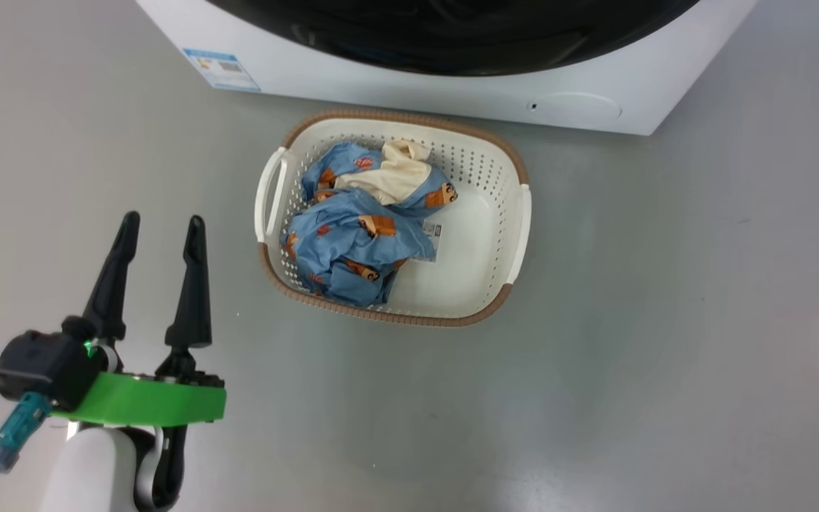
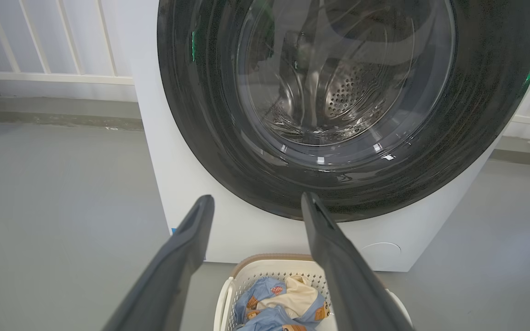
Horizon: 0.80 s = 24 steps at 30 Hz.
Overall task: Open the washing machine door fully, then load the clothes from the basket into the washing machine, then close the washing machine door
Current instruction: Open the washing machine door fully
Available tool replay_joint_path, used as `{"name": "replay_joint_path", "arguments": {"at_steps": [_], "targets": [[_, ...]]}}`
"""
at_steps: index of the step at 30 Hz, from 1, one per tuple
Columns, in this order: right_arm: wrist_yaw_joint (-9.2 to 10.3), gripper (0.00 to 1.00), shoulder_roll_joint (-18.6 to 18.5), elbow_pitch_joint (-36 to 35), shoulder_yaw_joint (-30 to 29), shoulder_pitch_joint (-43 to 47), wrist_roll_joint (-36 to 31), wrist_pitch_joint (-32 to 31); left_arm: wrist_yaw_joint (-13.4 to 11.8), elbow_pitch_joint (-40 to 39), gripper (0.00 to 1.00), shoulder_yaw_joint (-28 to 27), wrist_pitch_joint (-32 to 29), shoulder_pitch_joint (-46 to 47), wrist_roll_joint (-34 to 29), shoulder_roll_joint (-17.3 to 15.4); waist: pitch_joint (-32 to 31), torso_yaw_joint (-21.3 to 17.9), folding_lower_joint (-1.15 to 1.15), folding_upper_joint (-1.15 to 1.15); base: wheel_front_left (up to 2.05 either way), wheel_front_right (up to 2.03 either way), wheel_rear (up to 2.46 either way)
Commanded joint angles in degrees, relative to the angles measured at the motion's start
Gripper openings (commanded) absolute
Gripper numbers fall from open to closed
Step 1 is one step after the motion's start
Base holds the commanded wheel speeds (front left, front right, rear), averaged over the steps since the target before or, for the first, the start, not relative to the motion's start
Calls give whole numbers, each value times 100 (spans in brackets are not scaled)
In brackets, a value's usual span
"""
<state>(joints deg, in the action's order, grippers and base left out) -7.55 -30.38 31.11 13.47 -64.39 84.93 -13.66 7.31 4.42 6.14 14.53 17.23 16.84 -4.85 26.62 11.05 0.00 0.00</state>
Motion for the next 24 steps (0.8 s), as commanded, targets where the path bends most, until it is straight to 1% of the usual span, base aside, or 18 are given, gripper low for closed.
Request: {"name": "replay_joint_path", "arguments": {"at_steps": [1, 5, 11, 19, 24], "targets": [[6, 0, -12, -85, 85, -144, 44, -119, 18, -165, 100, -179, 47, 164, 25, -102, 107, 66, 0, 0, 0, 0, 0], [6, 0, 33, 65, 202, -412, 71, -356, 18, -169, 100, -169, 47, 217, 40, -68, 218, 120, 0, 0, 0, 0, 0], [6, 0, 118, 233, 331, -695, 32, -481, 18, -141, 100, -171, 47, 258, 58, -26, 299, 169, 0, 0, 0, 0, 0], [6, 0, 202, 420, 417, -850, 49, -590, 18, -100, 100, -168, 47, 266, 67, 7, 298, 198, 0, 0, 0, 0, 0], [6, 0, 281, 605, 580, -933, 39, -846, 18, -76, 100, -196, 47, 250, 65, 9, 293, 161, 0, 0, 0, 0, 0]]}}
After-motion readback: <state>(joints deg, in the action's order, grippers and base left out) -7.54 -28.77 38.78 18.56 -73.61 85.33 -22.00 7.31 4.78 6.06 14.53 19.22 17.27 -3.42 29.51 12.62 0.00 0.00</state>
